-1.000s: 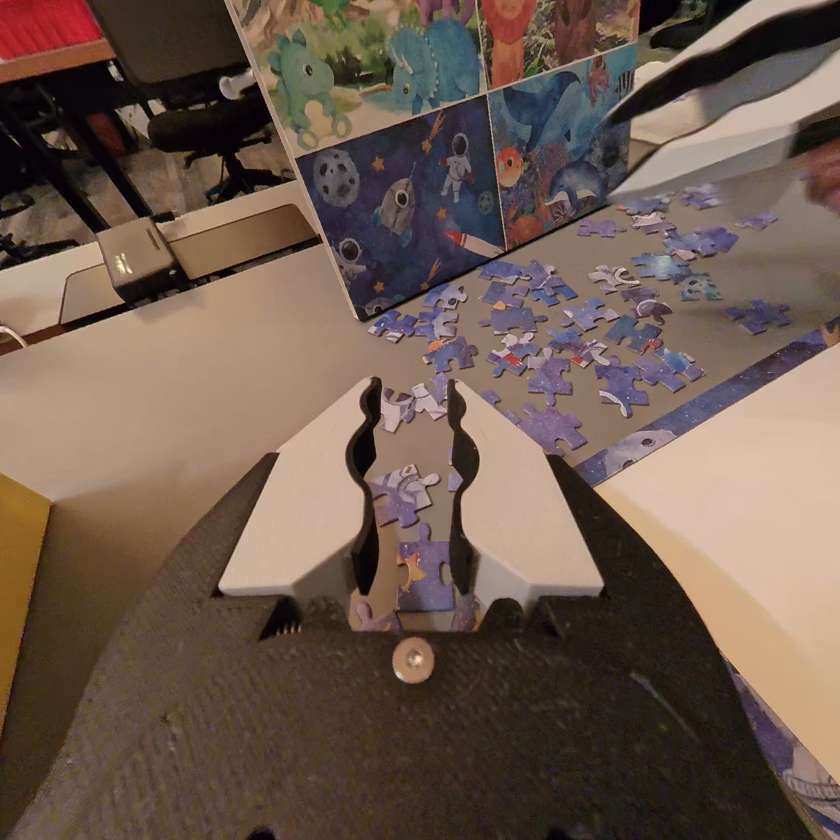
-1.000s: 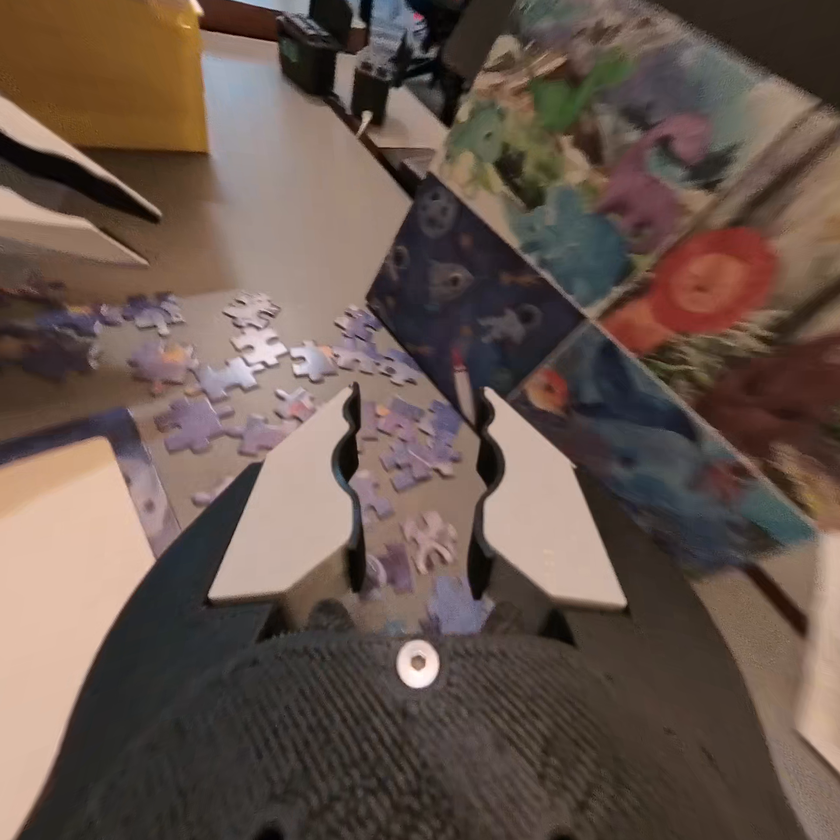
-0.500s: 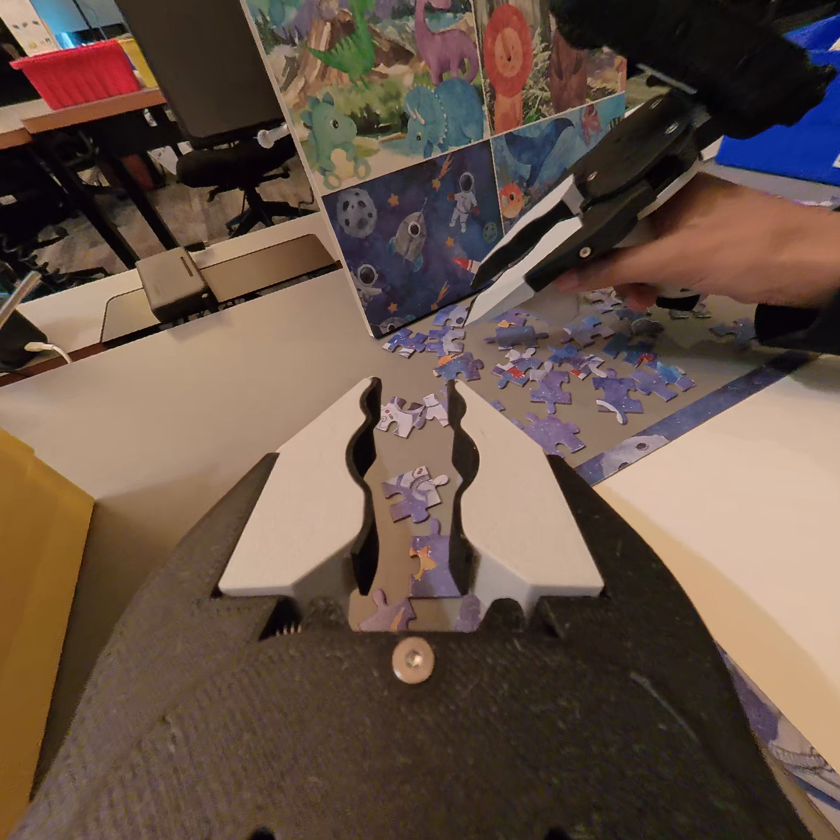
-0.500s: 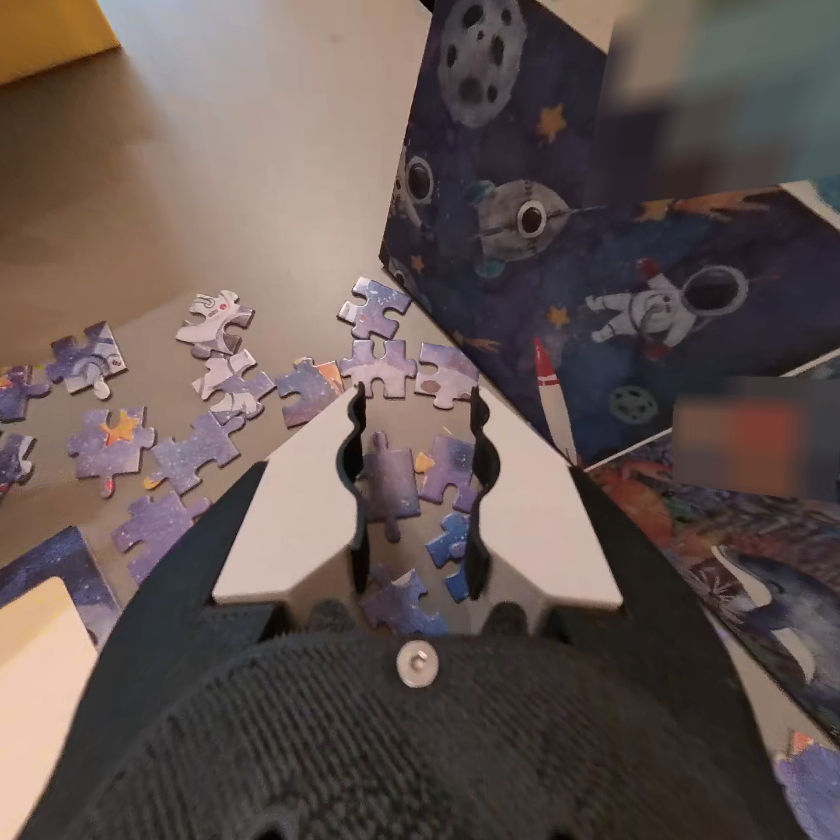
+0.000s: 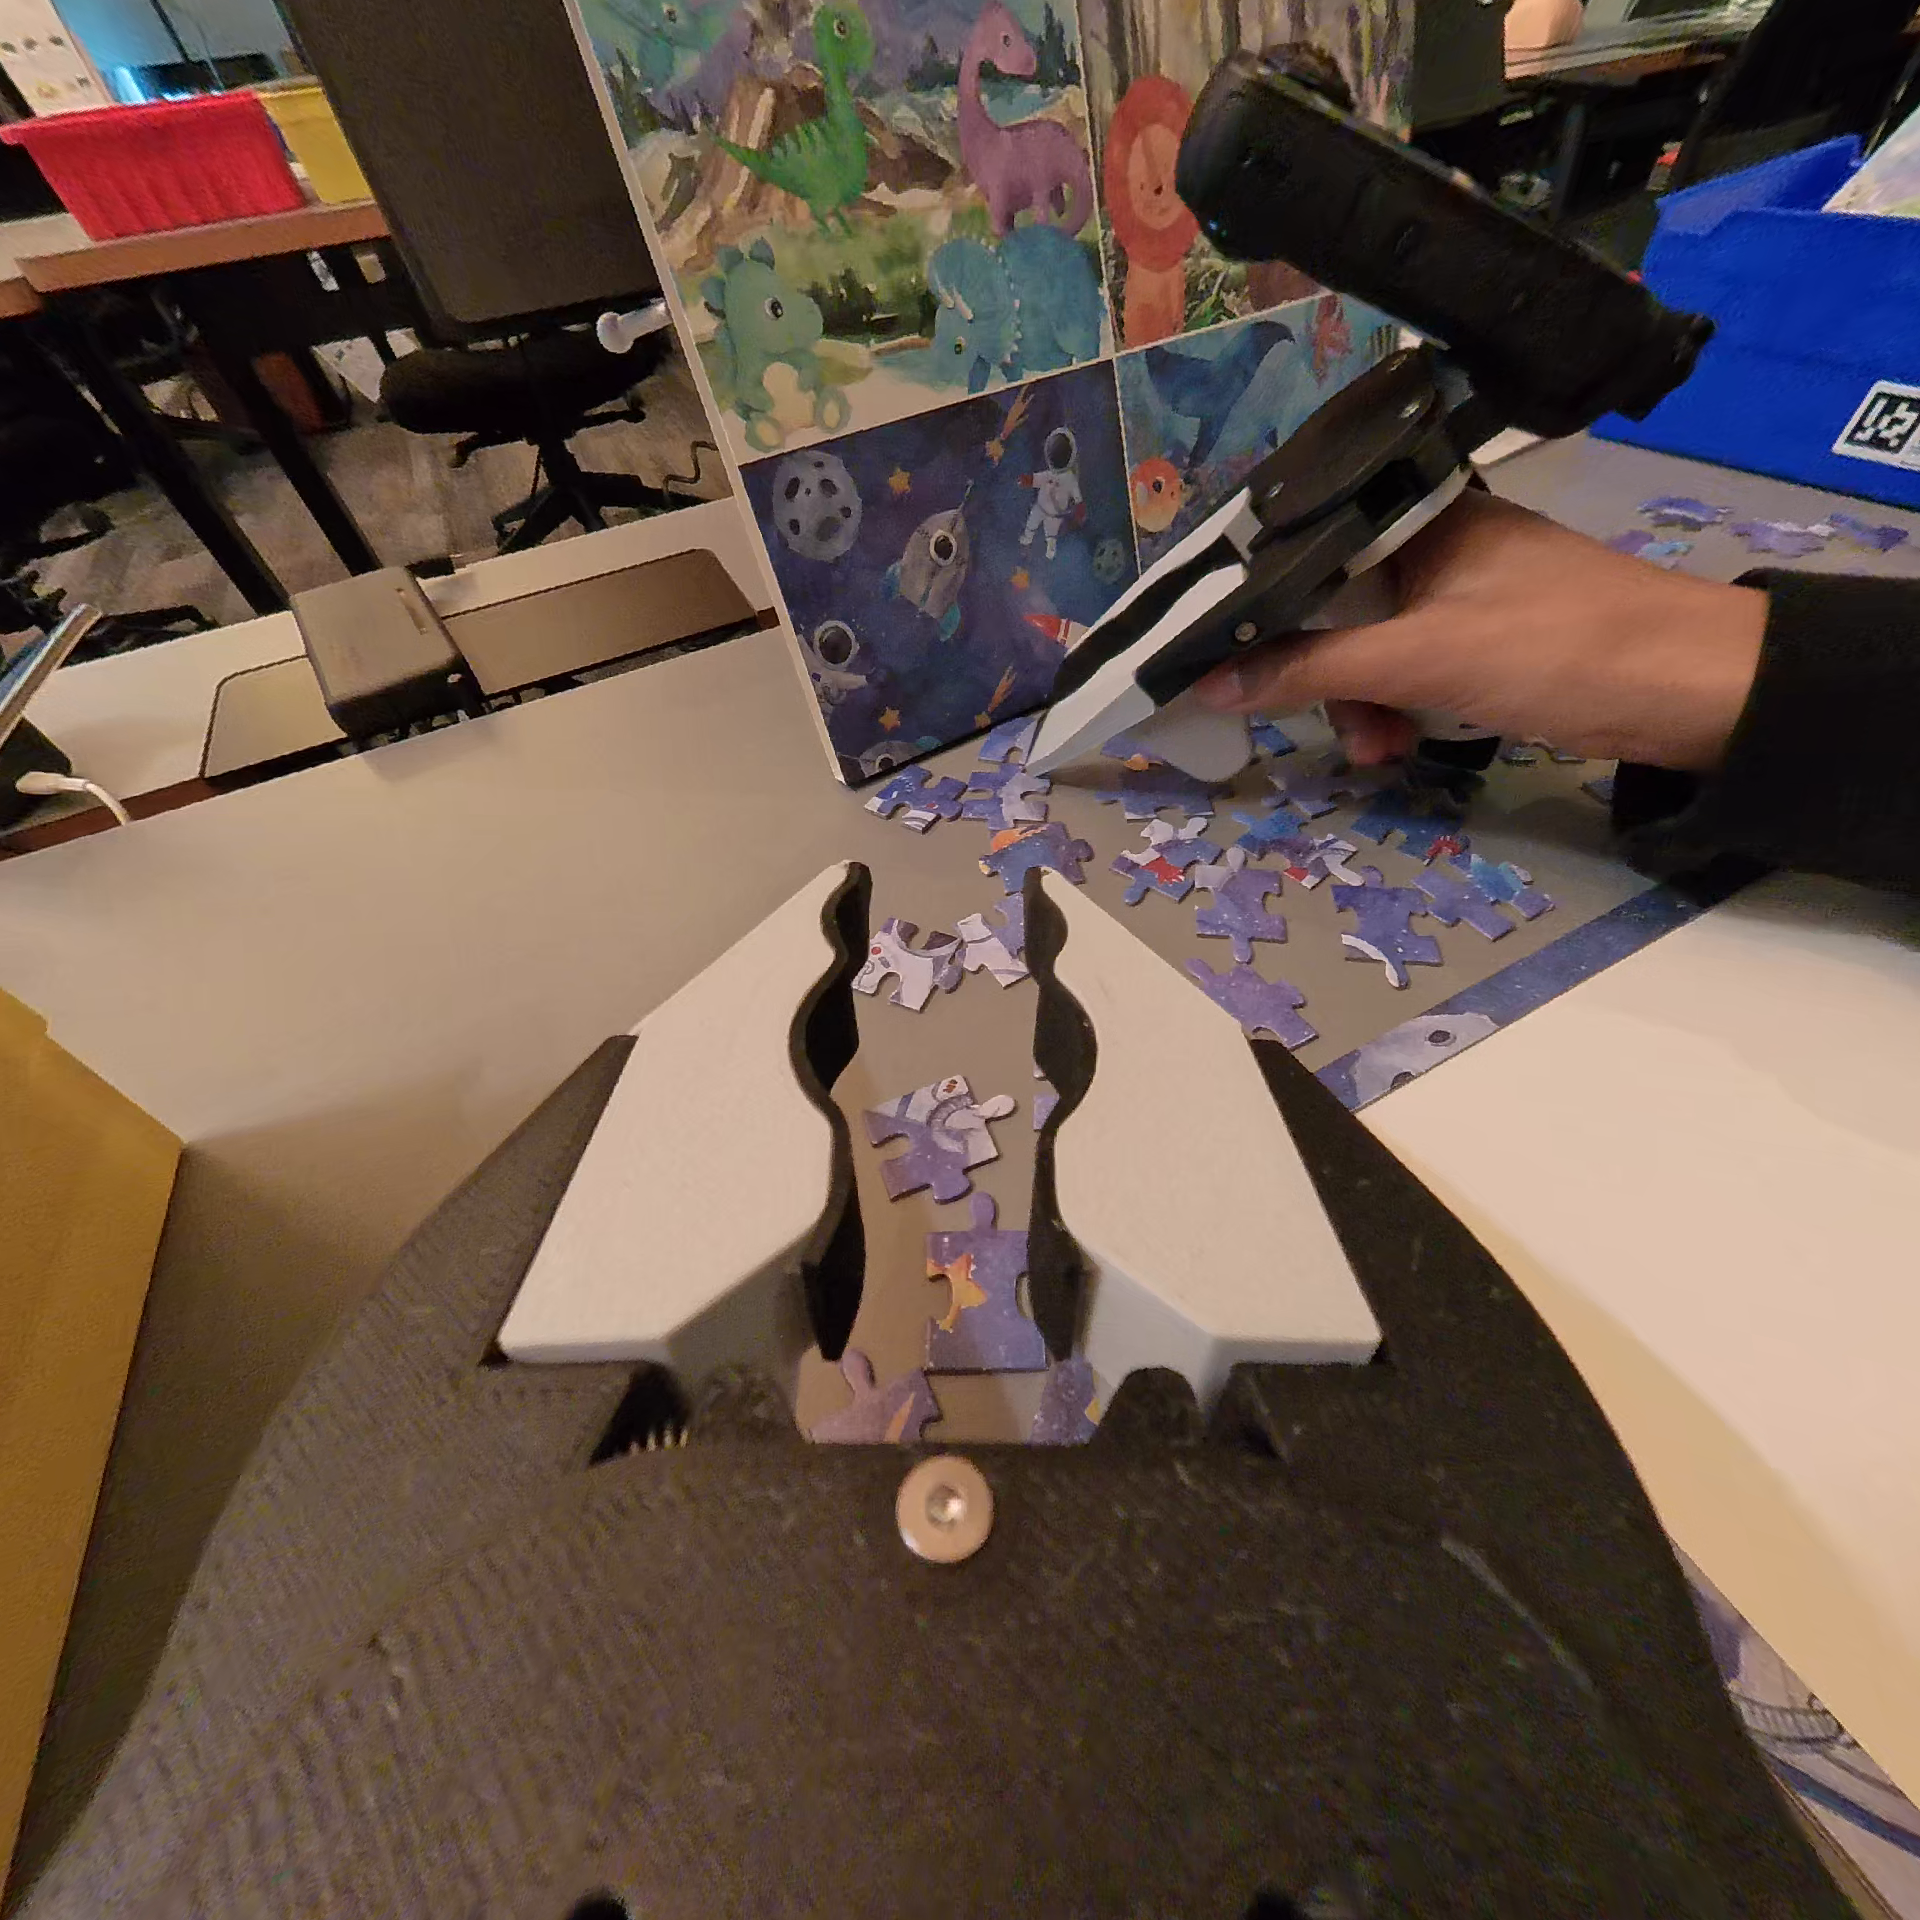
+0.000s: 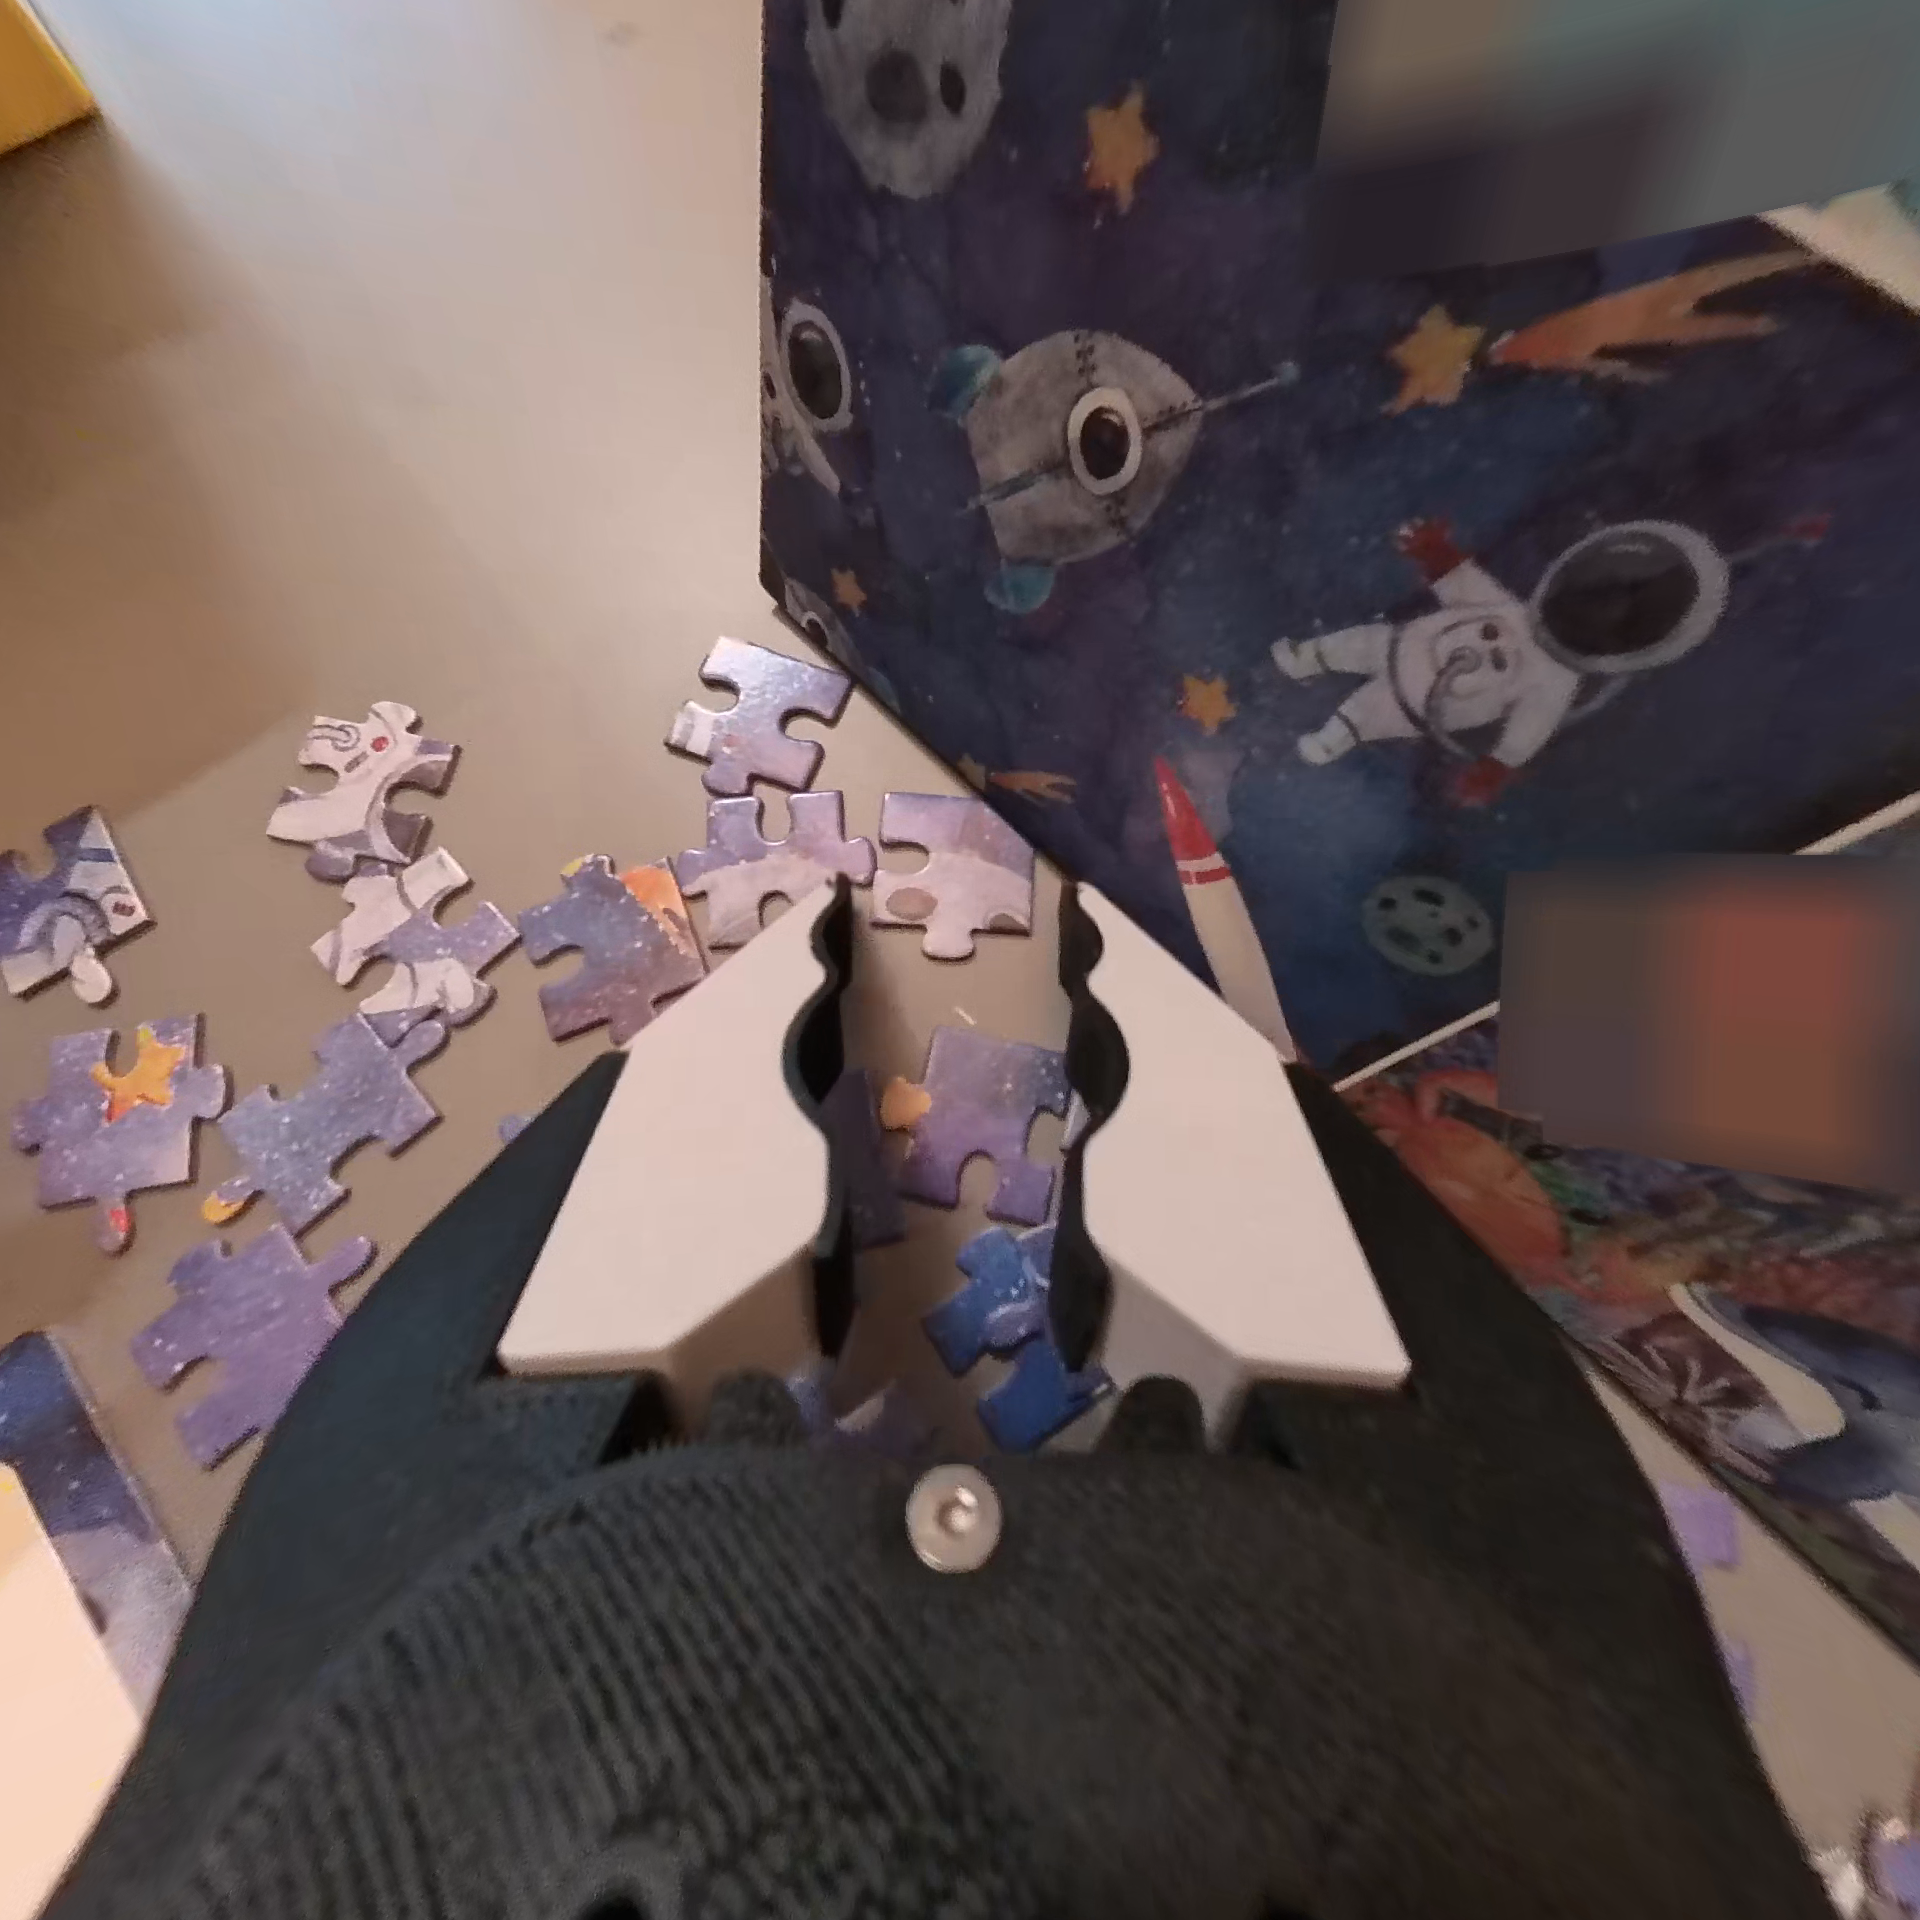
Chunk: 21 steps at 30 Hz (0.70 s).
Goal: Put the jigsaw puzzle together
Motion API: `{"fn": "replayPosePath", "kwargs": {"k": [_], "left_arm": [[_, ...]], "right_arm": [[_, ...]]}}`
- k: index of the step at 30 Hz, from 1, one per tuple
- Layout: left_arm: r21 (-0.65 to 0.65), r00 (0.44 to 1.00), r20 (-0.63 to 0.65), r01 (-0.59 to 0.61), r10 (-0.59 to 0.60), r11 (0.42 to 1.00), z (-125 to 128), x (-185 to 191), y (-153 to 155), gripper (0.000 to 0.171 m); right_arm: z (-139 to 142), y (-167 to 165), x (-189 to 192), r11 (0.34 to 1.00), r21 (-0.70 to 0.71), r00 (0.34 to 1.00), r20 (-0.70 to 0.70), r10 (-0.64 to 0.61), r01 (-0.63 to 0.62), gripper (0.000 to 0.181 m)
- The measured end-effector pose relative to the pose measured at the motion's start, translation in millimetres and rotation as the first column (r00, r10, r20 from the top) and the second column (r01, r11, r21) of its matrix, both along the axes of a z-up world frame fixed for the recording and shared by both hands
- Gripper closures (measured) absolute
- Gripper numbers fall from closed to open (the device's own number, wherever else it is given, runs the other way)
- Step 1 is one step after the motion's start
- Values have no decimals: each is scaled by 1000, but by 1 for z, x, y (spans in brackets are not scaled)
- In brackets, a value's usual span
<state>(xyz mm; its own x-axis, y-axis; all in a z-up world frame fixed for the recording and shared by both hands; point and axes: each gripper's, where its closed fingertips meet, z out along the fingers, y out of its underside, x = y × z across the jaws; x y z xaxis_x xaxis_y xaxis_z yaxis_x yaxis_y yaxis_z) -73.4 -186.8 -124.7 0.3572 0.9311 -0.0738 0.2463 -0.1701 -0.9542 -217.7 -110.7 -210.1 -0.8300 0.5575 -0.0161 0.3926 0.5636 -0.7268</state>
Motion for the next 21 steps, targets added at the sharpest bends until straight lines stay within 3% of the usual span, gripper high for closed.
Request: {"fn": "replayPosePath", "kwargs": {"k": [12,21], "left_arm": [[1,1000,-1,7,-7,1000,0,0,1,142],[-2,1000,7,10,-10,1000,-2,0,2,142]], "right_arm": [[1,9,10,999,-3,998,10,55,-54,153],[32,47,52,994,-23,993,-60,101,-103,153]]}}
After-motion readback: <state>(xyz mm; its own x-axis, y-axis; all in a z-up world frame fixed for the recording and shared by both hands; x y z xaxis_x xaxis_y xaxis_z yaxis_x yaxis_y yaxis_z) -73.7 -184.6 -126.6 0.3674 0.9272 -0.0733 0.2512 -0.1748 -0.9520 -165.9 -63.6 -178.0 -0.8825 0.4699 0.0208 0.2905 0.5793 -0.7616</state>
